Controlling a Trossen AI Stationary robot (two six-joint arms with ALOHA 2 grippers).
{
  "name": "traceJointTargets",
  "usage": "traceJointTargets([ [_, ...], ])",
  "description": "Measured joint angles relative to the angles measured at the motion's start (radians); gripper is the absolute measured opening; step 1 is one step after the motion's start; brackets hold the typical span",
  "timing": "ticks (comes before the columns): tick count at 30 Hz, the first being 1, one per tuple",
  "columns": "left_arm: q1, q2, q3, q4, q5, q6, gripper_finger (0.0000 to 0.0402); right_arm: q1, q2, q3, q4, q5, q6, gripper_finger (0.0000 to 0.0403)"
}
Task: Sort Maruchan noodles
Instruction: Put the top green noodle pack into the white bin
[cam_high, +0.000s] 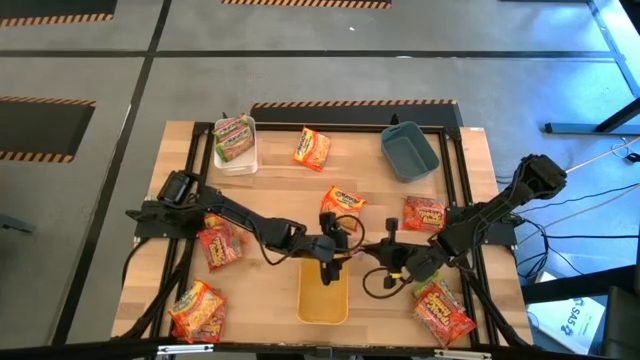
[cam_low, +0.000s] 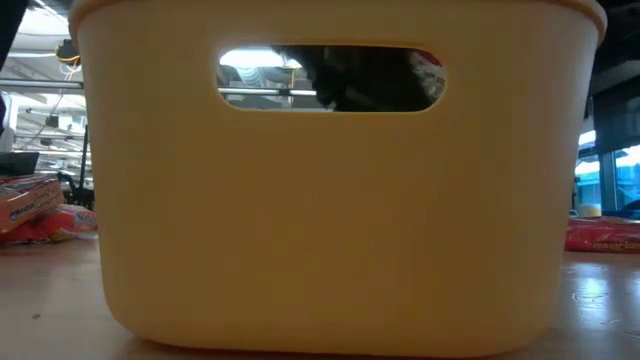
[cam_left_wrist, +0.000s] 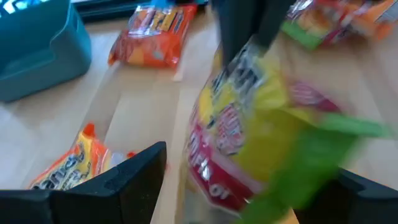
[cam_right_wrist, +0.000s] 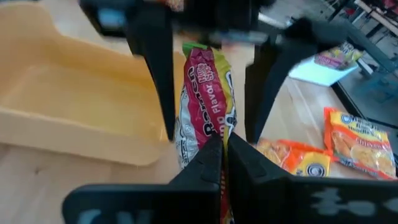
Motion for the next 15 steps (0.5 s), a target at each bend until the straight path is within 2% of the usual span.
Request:
traceJointTargets([
  [5, -0.001, 0.002, -0.001, 0.005, -0.011, 0.006, 0.0265, 0.0, 0.0, 0.0, 0.049, -0.005, -0.037, 0.0],
  [12, -0.009, 0.002, -0.001, 0.014, -0.016, 0.039, 0.0194, 0.0, 0.0, 0.0, 0.075, -0.108, -0.068, 0.0001],
  [15, -0.014, 0.002, -0.001, 0.014, -0.025, 0.042, 0.0175, -0.007, 0.0, 0.001, 0.081, -0.088, -0.06, 0.0001],
])
